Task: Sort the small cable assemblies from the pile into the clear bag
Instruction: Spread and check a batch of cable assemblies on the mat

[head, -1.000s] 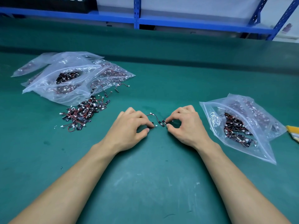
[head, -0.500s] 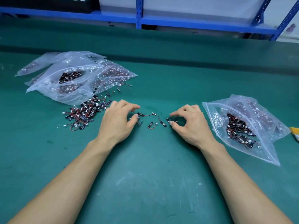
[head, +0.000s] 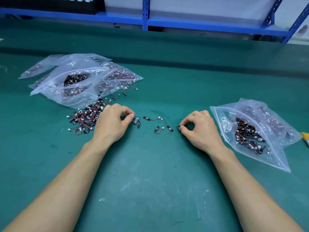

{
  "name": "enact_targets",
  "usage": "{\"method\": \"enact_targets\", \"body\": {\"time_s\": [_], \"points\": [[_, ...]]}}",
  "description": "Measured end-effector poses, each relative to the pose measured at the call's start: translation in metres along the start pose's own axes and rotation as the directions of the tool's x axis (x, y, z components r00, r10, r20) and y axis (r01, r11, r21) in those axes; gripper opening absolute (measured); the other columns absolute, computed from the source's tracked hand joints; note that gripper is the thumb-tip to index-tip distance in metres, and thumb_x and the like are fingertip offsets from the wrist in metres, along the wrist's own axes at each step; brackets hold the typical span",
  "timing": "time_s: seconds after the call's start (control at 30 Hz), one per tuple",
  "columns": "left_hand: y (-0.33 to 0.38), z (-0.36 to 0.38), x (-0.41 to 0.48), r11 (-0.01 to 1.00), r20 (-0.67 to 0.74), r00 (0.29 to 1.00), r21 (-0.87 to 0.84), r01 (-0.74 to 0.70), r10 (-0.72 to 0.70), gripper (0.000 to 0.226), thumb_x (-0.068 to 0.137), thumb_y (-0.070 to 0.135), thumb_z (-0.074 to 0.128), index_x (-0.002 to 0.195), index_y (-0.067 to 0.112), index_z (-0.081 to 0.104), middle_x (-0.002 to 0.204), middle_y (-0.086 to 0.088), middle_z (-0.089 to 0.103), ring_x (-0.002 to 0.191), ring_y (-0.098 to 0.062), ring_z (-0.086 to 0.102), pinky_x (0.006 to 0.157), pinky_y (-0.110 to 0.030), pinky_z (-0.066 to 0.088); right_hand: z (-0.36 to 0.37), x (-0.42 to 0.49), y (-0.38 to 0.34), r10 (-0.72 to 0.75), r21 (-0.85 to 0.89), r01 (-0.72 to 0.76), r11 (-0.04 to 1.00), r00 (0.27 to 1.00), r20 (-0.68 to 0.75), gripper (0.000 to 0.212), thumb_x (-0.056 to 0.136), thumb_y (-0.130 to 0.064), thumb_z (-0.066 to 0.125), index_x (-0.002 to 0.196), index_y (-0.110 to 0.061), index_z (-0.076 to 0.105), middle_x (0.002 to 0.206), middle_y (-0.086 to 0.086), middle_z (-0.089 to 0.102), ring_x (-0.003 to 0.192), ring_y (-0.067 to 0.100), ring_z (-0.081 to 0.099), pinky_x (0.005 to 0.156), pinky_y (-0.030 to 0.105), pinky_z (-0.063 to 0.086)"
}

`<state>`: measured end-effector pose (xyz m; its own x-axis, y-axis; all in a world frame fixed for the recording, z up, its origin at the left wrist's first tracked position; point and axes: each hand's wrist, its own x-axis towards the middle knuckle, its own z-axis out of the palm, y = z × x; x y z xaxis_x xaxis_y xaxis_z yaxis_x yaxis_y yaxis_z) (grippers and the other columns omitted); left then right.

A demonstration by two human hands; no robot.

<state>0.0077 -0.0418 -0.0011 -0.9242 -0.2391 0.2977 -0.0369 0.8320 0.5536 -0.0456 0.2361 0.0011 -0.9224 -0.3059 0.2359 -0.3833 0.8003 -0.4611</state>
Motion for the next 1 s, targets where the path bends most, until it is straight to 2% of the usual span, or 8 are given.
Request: {"method": "enact_targets", "body": {"time_s": [0.13, 0.4, 0.6, 0.7, 0.8, 0.87, 1.0], "points": [[0.006, 0.002, -0.002, 0.998, -0.035, 0.999, -0.059, -0.034, 0.032, 0.008, 0.091, 0.03, 0.064, 0.085, 0.033, 0.069, 0.09, 0.013, 0.063, 0.088, -0.018, 0.049, 0.081, -0.033, 0.038, 0.001, 0.0, 0.0, -0.001, 0.009, 0.001, 1.0, 1.0, 0.0, 0.004, 0.086, -0.03, 0.07, 0.084, -0.031, 0.074, 0.09, -0.013, 0.062, 0.101, 0.014, 0.043, 0.093, 0.041, 0.043], [0.007, 0.007, -0.005, 0.989, -0.05, 0.998, -0.143, -0.041, 0.034, 0.007, 0.091, 0.029, 0.067, 0.087, 0.033, 0.07, 0.076, 0.025, 0.061, 0.069, 0.001, 0.044, 0.072, -0.029, 0.033, 0.001, 0.0, 0.0, 0.003, 0.042, -0.004, 0.999, 1.0, 0.009, 0.007, 0.087, -0.031, 0.069, 0.085, -0.031, 0.075, 0.092, -0.014, 0.063, 0.103, 0.015, 0.044, 0.095, 0.042, 0.043], [-0.002, -0.003, 0.0, 0.997, -0.089, 0.993, 0.023, -0.079, 0.081, 0.006, 0.094, 0.028, 0.066, 0.095, 0.03, 0.071, 0.088, 0.012, 0.065, 0.083, -0.019, 0.046, 0.08, -0.038, 0.042, 0.001, 0.0, -0.001, 0.004, 0.049, -0.005, 0.999, 1.0, 0.012, 0.007, 0.088, -0.029, 0.068, 0.084, -0.032, 0.074, 0.092, -0.015, 0.062, 0.102, 0.014, 0.043, 0.095, 0.041, 0.043], [-0.005, -0.006, 0.0, 0.994, -0.071, 0.995, 0.092, -0.06, 0.067, 0.006, 0.093, 0.029, 0.067, 0.096, 0.029, 0.072, 0.094, 0.008, 0.067, 0.09, -0.021, 0.045, 0.087, -0.043, 0.043, 0.0, 0.0, -0.001, 0.005, 0.048, -0.005, 0.999, 1.0, 0.013, 0.008, 0.088, -0.029, 0.068, 0.083, -0.032, 0.074, 0.091, -0.016, 0.062, 0.101, 0.013, 0.043, 0.094, 0.04, 0.043], [-0.002, -0.007, 0.0, 0.993, -0.094, 0.992, 0.088, -0.08, 0.088, 0.01, 0.091, 0.032, 0.069, 0.1, 0.028, 0.073, 0.101, 0.006, 0.066, 0.094, -0.02, 0.044, 0.091, -0.044, 0.043, -0.001, -0.001, -0.002, 0.004, 0.052, -0.005, 0.999, 1.0, 0.008, 0.009, 0.088, -0.027, 0.067, 0.083, -0.032, 0.073, 0.091, -0.015, 0.062, 0.1, 0.014, 0.043, 0.094, 0.04, 0.043], [0.003, -0.007, -0.002, 0.986, -0.057, 0.985, 0.052, -0.161, 0.164, 0.013, 0.088, 0.033, 0.071, 0.1, 0.029, 0.073, 0.101, 0.007, 0.065, 0.094, -0.018, 0.043, 0.092, -0.045, 0.043, -0.001, 0.0, -0.002, 0.011, 0.052, -0.011, 0.999, 1.0, 0.001, 0.01, 0.089, -0.024, 0.066, 0.085, -0.03, 0.074, 0.093, -0.012, 0.064, 0.102, 0.016, 0.044, 0.094, 0.04, 0.043], [0.01, -0.007, -0.007, 0.955, 0.145, 0.945, -0.008, -0.296, 0.294, 0.019, 0.079, 0.043, 0.079, 0.095, 0.035, 0.074, 0.1, 0.014, 0.062, 0.094, -0.014, 0.043, 0.092, -0.043, 0.041, -0.003, 0.0, -0.002, 0.02, 0.057, -0.019, 0.998, 1.0, -0.002, 0.011, 0.089, -0.02, 0.066, 0.088, -0.026, 0.076, 0.096, -0.009, 0.066, 0.104, 0.019, 0.046, 0.094, 0.039, 0.043]]}}
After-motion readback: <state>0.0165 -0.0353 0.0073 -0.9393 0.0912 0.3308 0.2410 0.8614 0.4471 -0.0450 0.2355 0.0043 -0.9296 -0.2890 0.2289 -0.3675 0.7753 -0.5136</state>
